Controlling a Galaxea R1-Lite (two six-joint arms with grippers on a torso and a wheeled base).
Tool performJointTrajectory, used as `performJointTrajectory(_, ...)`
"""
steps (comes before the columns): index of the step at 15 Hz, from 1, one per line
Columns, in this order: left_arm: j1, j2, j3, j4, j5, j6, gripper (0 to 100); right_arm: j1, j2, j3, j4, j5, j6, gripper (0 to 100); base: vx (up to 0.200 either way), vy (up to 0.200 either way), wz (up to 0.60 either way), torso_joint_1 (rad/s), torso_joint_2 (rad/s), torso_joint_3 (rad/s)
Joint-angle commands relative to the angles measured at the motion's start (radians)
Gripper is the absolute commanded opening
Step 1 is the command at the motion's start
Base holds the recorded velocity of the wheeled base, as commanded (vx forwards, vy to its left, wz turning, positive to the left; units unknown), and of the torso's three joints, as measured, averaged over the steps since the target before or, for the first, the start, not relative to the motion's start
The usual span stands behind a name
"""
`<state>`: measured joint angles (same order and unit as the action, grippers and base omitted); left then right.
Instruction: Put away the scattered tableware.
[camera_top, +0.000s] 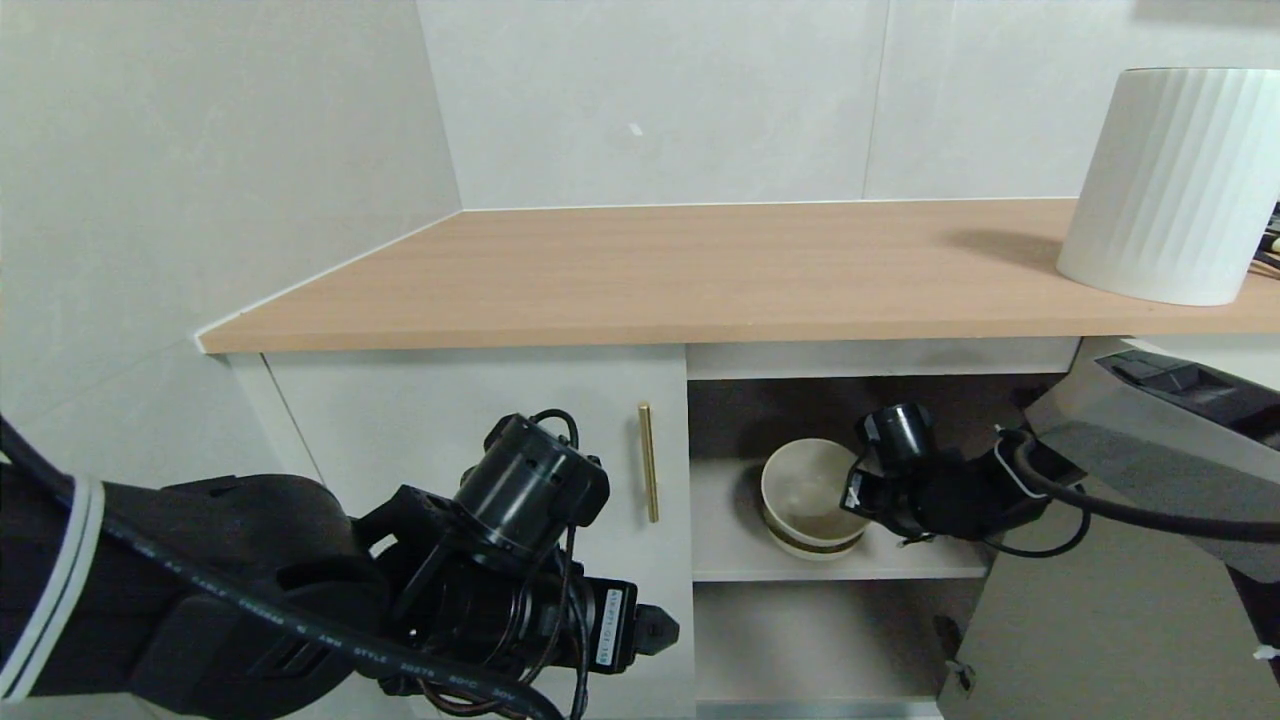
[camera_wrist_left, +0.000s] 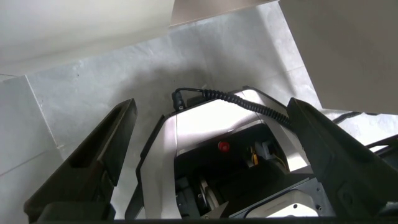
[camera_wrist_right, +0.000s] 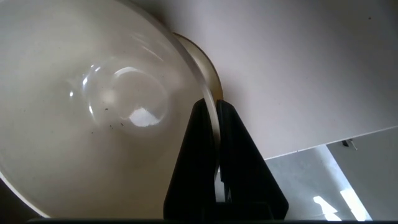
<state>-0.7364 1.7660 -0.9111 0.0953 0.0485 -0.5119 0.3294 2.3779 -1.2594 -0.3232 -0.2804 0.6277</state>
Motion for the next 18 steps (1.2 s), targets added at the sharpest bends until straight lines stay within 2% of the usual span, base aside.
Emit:
performJointTrajectory(1,0.000,0.001,0.000,0.000,0.001,0.000,100,0.000,0.009,-0.003,0.000,0.000,0.000,0,0.000,0.000,0.00,0.000,0.00,0.000)
performJointTrajectory(5,0.000,0.001,0.000,0.000,0.001,0.000,100,0.000,0.012,-0.003,0.003,-0.002,-0.002,0,0.000,0.000,0.00,0.000,0.00,0.000)
performJointTrajectory(6,0.002,0.001,0.000,0.000,0.001,0.000,100,0.000,0.011,0.001,0.003,-0.002,-0.003,100,0.000,0.000,0.00,0.000,0.00,0.000)
performJointTrajectory(13,0.002,-0.005,0.000,0.000,0.001,0.000,100,0.004,-0.008,0.028,0.003,0.000,-0.003,100,0.000,0.000,0.00,0.000,0.00,0.000)
performJointTrajectory(15,0.003,-0.020,0.004,0.000,0.001,0.000,100,0.028,-0.074,0.104,0.003,0.003,-0.017,100,0.000,0.000,0.00,0.000,0.00,0.000)
performJointTrajectory(18,0.035,-0.083,0.020,0.001,0.001,0.000,100,0.056,-0.200,0.204,0.003,0.010,-0.059,100,0.000,0.000,0.00,0.000,0.00,0.000)
